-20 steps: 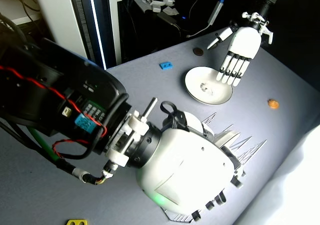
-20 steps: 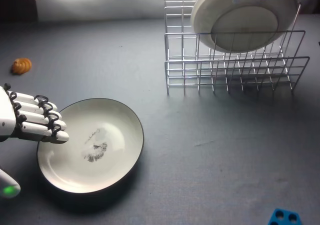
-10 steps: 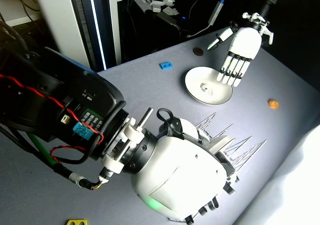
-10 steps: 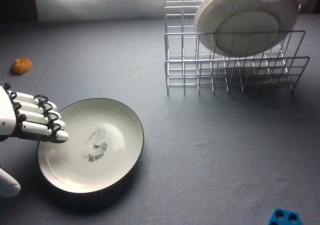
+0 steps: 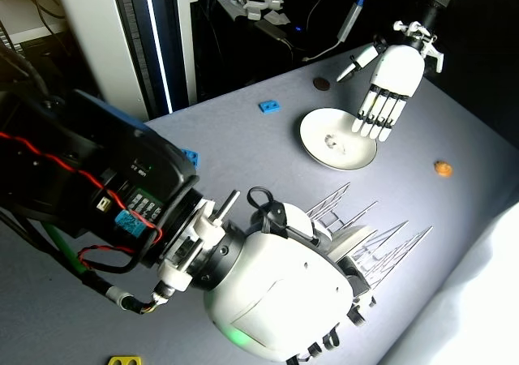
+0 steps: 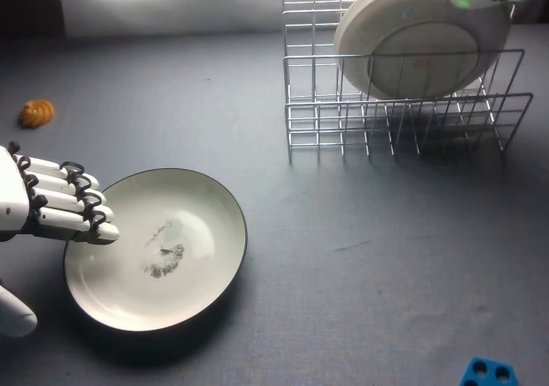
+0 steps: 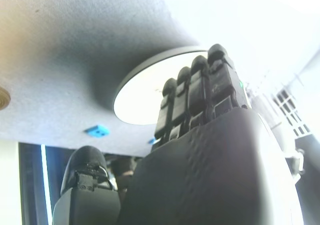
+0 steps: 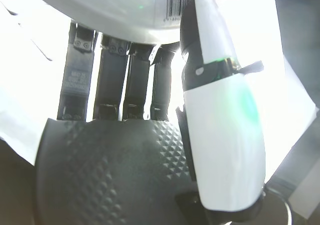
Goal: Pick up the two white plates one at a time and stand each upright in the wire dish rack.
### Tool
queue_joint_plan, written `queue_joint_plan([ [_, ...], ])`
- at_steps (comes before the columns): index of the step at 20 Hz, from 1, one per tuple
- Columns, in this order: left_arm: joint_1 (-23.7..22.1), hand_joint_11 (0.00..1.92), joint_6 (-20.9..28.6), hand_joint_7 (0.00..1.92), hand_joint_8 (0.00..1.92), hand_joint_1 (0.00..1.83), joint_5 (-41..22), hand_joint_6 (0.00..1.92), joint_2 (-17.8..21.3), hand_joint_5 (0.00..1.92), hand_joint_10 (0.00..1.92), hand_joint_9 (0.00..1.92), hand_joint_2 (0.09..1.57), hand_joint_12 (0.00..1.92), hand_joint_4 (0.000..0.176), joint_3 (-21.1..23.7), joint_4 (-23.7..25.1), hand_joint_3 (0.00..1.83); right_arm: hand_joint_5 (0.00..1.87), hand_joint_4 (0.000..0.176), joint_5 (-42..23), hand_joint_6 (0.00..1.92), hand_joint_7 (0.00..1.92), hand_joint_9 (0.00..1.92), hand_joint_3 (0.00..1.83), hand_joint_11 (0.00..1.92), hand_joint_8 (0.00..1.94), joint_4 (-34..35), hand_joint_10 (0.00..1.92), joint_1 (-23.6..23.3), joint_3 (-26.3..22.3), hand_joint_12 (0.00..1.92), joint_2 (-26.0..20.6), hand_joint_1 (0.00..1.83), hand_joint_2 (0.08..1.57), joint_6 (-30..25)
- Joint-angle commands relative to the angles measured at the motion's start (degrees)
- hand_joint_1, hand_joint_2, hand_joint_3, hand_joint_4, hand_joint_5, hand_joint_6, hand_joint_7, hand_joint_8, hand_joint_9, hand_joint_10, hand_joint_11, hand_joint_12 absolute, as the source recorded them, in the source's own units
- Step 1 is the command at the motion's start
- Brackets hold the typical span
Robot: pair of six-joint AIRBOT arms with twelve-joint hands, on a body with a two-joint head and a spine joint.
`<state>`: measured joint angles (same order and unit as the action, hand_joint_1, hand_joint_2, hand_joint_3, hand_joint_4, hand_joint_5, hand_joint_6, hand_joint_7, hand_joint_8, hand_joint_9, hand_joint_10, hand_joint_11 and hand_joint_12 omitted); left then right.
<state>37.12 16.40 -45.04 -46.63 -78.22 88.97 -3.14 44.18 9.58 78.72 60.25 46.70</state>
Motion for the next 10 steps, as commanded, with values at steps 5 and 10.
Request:
queue_joint_plan([
  [5,-0.42,0.00,0.08,0.05,0.01,0.00,-0.91,0.01,0.00,0.06,0.01,0.02,1.11,0.00,0.000,-0.62,-2.50,0.00,0.74,0.000,-6.70,0.04,0.83,0.81,0.00,0.32,0.01,0.79,0.00,-0.04,0.61,1.16,-0.43,1.20,1.19,-0.96],
  [10,-0.26,0.02,0.08,0.09,0.02,0.00,-0.70,0.02,-0.14,0.10,0.02,0.07,1.11,0.01,0.000,-0.78,-2.01,0.00,0.70,0.000,-6.67,0.01,0.77,0.75,0.00,0.26,0.00,0.78,0.00,-0.06,0.59,1.15,-0.44,1.17,1.21,-0.95],
])
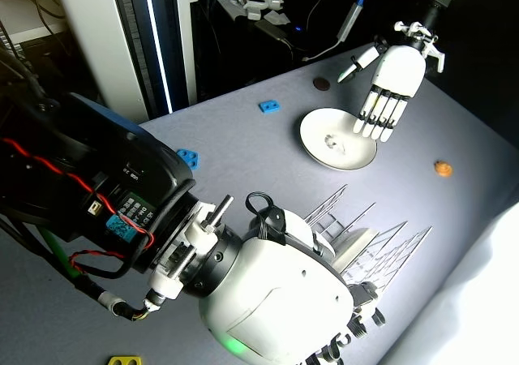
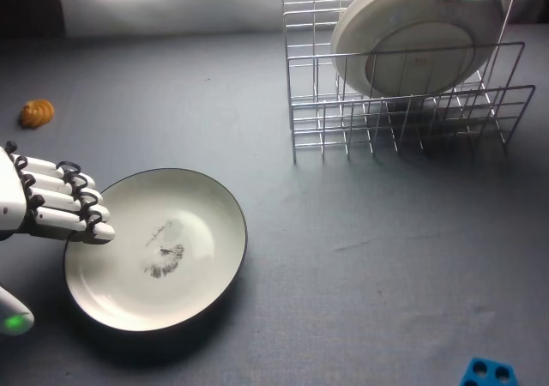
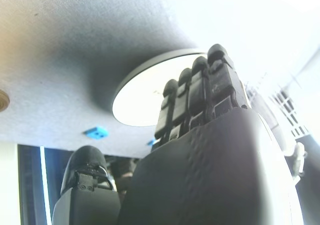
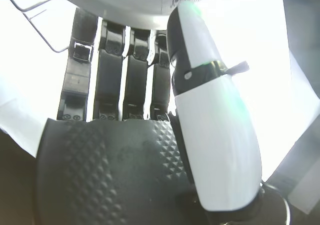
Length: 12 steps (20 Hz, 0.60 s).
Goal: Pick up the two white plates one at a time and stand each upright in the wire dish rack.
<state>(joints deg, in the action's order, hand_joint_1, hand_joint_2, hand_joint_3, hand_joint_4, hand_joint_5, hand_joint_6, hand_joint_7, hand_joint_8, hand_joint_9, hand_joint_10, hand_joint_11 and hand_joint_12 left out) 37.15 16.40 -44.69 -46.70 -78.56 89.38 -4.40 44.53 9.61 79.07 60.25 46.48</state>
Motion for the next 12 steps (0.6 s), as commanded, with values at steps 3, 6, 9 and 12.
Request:
queue_joint_plan([
  [3,0.35,0.00,0.08,0.06,0.00,0.00,-0.79,0.00,-0.23,0.07,0.00,0.03,1.11,0.00,0.000,-0.74,-2.42,0.00,0.69,0.000,-4.60,0.00,0.75,0.74,0.00,0.25,0.00,0.43,0.00,-1.06,0.21,1.14,-0.48,1.18,1.20,-0.75],
  [6,0.76,0.00,0.07,0.07,0.01,0.00,-0.64,0.00,-0.41,0.08,0.01,0.05,1.11,0.00,0.000,-1.11,-2.43,0.00,0.67,0.000,-3.78,0.00,0.73,0.71,0.00,0.22,0.00,0.44,0.00,-3.66,-0.59,1.10,-1.07,1.15,1.20,-1.47],
  [9,1.00,0.03,0.07,0.10,0.01,0.00,-0.57,0.01,-0.48,0.11,0.01,0.07,1.11,0.01,0.000,-1.10,-2.43,0.00,0.66,0.000,-3.82,0.00,0.72,0.70,0.00,0.21,0.00,0.43,0.00,-5.50,-1.43,1.14,-1.43,1.13,1.20,-1.46],
  [12,1.20,0.00,0.07,0.06,0.00,0.00,-0.55,0.00,-0.53,0.08,0.01,0.03,1.12,0.00,0.000,-1.01,-2.42,0.00,0.63,0.000,-3.77,0.00,0.71,0.70,0.01,0.19,0.00,0.39,0.00,-8.29,-2.62,1.18,-1.58,1.11,1.22,-0.22],
])
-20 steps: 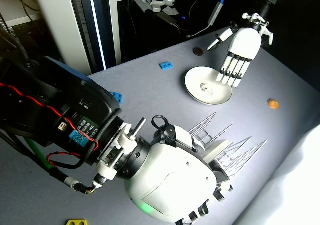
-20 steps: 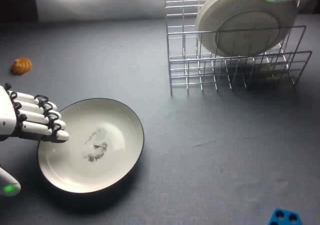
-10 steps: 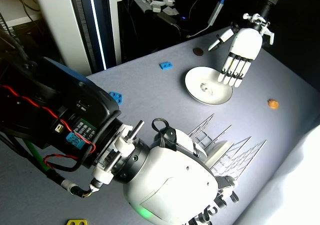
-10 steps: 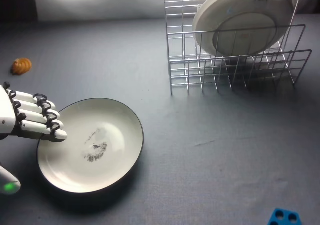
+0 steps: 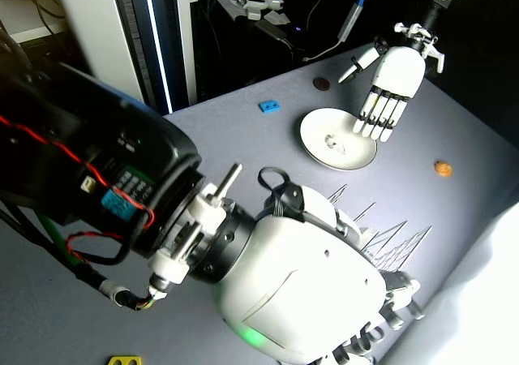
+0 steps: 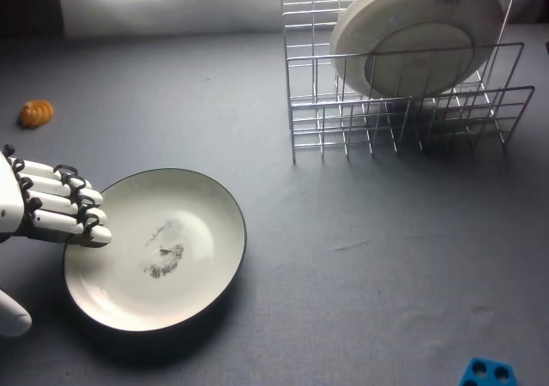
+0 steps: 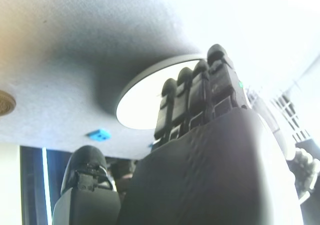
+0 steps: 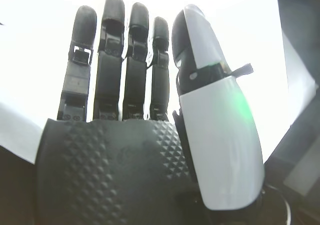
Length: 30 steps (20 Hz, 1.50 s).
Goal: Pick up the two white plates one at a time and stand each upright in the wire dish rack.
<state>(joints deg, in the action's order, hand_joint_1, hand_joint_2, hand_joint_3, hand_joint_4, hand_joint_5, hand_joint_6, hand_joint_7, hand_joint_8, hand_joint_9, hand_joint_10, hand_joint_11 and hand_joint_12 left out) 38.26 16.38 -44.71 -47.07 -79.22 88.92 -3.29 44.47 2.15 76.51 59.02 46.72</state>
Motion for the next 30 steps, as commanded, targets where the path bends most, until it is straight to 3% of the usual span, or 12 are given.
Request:
queue_joint_plan([
  [1,0.10,0.00,0.10,0.06,0.00,0.00,-0.53,0.00,-0.16,0.08,0.00,0.03,1.11,0.00,0.000,-0.29,-1.96,0.00,0.64,0.000,-4.45,0.01,0.71,0.70,0.00,0.19,0.00,-0.50,0.00,-1.65,-0.83,1.18,-0.42,1.12,1.21,-0.18],
  [4,0.65,0.00,0.10,0.05,0.00,0.00,-0.40,0.00,0.06,0.08,0.00,0.02,1.12,0.00,0.000,0.38,-1.80,0.00,0.68,0.000,-3.23,0.01,0.73,0.71,0.00,0.22,0.00,-7.73,0.00,-3.35,-4.60,1.15,-0.46,1.11,1.22,0.30],
  [7,1.37,0.00,0.10,0.06,0.00,0.00,-0.09,0.00,-0.19,0.07,0.01,0.03,1.12,0.00,0.000,0.38,-1.27,0.00,0.61,0.000,-7.45,0.00,0.65,0.63,0.00,0.13,0.00,-21.23,0.00,-4.14,-9.89,1.11,-0.40,1.09,1.22,0.70],
  [10,2.81,0.02,0.77,0.09,0.01,0.00,-0.03,0.01,-0.59,0.11,0.01,0.06,1.12,0.01,0.000,0.04,-1.27,0.00,0.51,0.000,-8.58,0.00,0.54,0.52,0.00,0.00,0.00,-23.25,0.00,-4.69,-14.40,1.09,0.49,1.09,1.19,8.58],
  [11,3.40,0.00,0.93,0.07,0.00,0.00,0.05,0.00,-0.69,0.08,0.00,0.03,1.12,0.00,0.000,-0.03,-1.27,0.00,0.45,0.000,-8.28,0.00,0.48,0.46,0.00,0.00,0.00,-23.06,0.00,-4.55,-14.37,1.00,1.06,1.10,1.16,8.77],
  [14,5.94,0.00,1.18,0.07,0.01,0.00,0.29,0.01,-1.48,0.08,0.01,0.04,1.11,0.00,0.000,-0.03,-1.27,0.00,0.10,0.000,-11.64,0.00,0.08,0.06,0.00,0.00,0.00,-29.20,0.00,-3.47,-17.93,0.35,1.90,1.17,1.06,12.48],
  [15,6.25,0.00,1.25,0.04,0.00,0.00,0.31,0.00,-1.51,0.06,0.00,0.02,1.11,0.00,0.000,0.08,-1.27,0.00,0.02,0.000,-12.48,0.00,0.01,0.01,0.00,0.00,0.00,-29.57,0.00,-3.06,-19.17,0.19,2.18,1.14,0.93,14.91],
  [18,4.30,0.00,1.43,0.06,0.01,0.00,0.30,0.01,-0.57,0.08,0.01,0.04,1.12,0.00,0.000,1.01,-1.27,0.00,0.00,0.000,-13.50,0.00,0.00,0.00,0.00,0.00,0.00,-30.34,0.00,-1.71,-21.33,0.08,3.91,1.13,0.82,21.55],
  [25,5.82,0.00,2.88,0.07,0.00,0.00,0.17,0.00,-1.51,0.09,0.00,0.05,1.12,0.01,0.000,0.56,-1.37,0.00,0.00,0.000,-11.14,0.00,0.00,0.00,0.01,0.02,0.00,-30.49,0.00,1.45,-21.51,0.01,8.66,1.12,0.98,37.29],
  [27,7.43,0.01,2.89,0.07,0.00,0.00,0.16,0.00,-1.45,0.08,0.00,0.05,1.12,0.01,0.000,0.97,-2.31,0.00,0.02,0.000,-16.77,0.01,0.00,0.00,0.02,0.06,0.00,-30.46,0.00,4.64,-21.92,0.03,10.56,1.11,1.01,47.74],
  [28,8.36,0.00,2.89,0.05,0.00,0.00,0.17,0.00,-1.78,0.07,0.00,0.04,1.12,0.00,0.000,0.95,-2.42,0.00,0.11,0.000,-20.41,0.02,0.05,0.02,0.00,0.00,0.01,-27.97,0.01,7.51,-22.88,0.29,11.56,1.19,1.01,55.65],
  [30,9.04,0.03,2.89,0.07,0.01,0.00,0.17,0.01,-1.90,0.09,0.01,0.06,1.12,0.01,0.000,0.99,-2.43,0.00,0.14,0.000,-23.03,0.01,0.08,0.05,0.00,0.00,0.01,-24.29,0.01,9.27,-23.60,0.33,12.38,1.16,1.01,59.63],
])
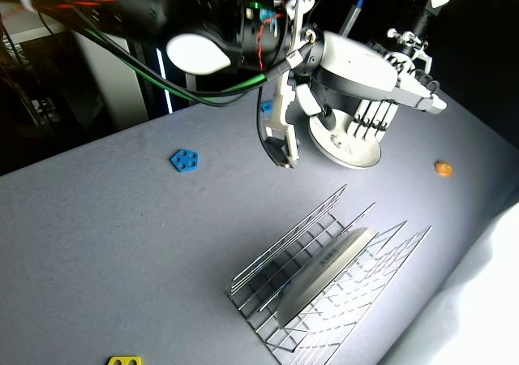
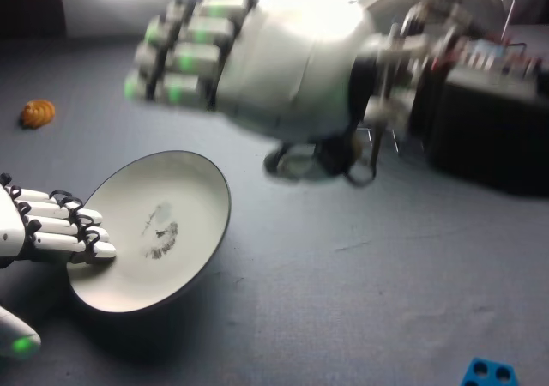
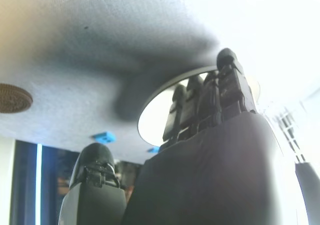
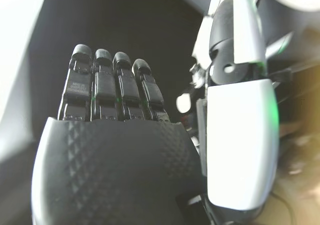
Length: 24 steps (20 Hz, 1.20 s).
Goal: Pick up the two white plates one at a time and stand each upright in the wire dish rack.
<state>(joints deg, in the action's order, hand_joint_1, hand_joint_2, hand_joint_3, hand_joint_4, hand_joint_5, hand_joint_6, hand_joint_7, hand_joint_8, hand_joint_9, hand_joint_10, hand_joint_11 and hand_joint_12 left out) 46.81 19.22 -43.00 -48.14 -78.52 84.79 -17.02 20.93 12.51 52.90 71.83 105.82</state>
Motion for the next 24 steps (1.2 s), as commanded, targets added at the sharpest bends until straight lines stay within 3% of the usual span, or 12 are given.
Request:
queue_joint_plan([
  [1,0.81,0.05,0.05,0.08,0.01,0.00,-1.53,0.01,-0.88,0.10,0.01,0.07,1.12,0.03,0.000,0.28,1.63,0.00,0.16,0.000,-10.31,0.01,0.10,0.07,0.00,0.00,0.00,0.23,0.01,-0.30,-0.26,0.35,-0.03,1.15,1.02,0.91],
  [7,2.65,0.01,1.59,0.05,0.00,0.00,-2.87,0.00,-1.51,0.07,0.00,0.04,1.13,0.02,0.000,0.15,0.51,0.00,0.20,0.000,-15.01,0.00,0.10,0.08,0.00,0.00,0.00,6.09,0.00,3.38,-0.57,0.39,3.87,1.05,1.07,8.44],
  [12,4.47,0.01,3.72,0.05,0.01,0.00,-4.67,0.01,-2.34,0.06,0.01,0.03,1.10,0.00,0.000,-0.43,-0.36,0.00,0.32,0.000,-14.67,0.01,0.24,0.21,0.00,0.00,0.01,6.14,0.02,6.00,1.43,0.72,7.43,1.24,1.04,9.41],
  [15,5.07,0.02,3.90,0.06,0.01,0.00,-4.99,0.01,-2.56,0.07,0.01,0.05,1.10,0.01,0.000,-0.54,-0.55,0.00,0.35,0.000,-12.93,0.01,0.28,0.20,0.00,0.00,0.01,6.14,0.00,7.48,4.34,0.46,9.92,1.33,1.04,10.75],
  [19,5.80,0.01,3.90,0.08,0.01,0.00,-4.80,0.00,-2.86,0.07,0.01,0.05,1.10,0.01,0.000,-0.94,-0.56,0.00,0.33,0.000,-12.41,0.00,0.25,0.19,0.00,0.00,0.00,6.14,0.01,8.43,7.85,0.73,13.11,1.36,1.08,11.17],
  [22,5.92,0.01,3.89,0.07,0.00,0.00,-4.59,0.00,-3.04,0.07,0.00,0.05,1.11,0.01,0.000,-1.24,-0.56,0.00,0.32,0.000,-12.21,0.00,0.28,0.24,0.00,0.00,0.00,6.14,0.02,9.12,9.55,0.80,15.26,1.31,1.06,11.72],
  [24,5.96,0.03,3.87,0.08,0.01,0.00,-4.46,0.01,-3.07,0.08,0.01,0.06,1.10,0.02,0.000,-1.29,-0.56,0.00,0.32,0.000,-12.07,0.00,0.27,0.22,0.00,0.00,0.00,6.14,0.00,9.72,10.94,0.74,16.84,1.32,1.07,11.79],
])
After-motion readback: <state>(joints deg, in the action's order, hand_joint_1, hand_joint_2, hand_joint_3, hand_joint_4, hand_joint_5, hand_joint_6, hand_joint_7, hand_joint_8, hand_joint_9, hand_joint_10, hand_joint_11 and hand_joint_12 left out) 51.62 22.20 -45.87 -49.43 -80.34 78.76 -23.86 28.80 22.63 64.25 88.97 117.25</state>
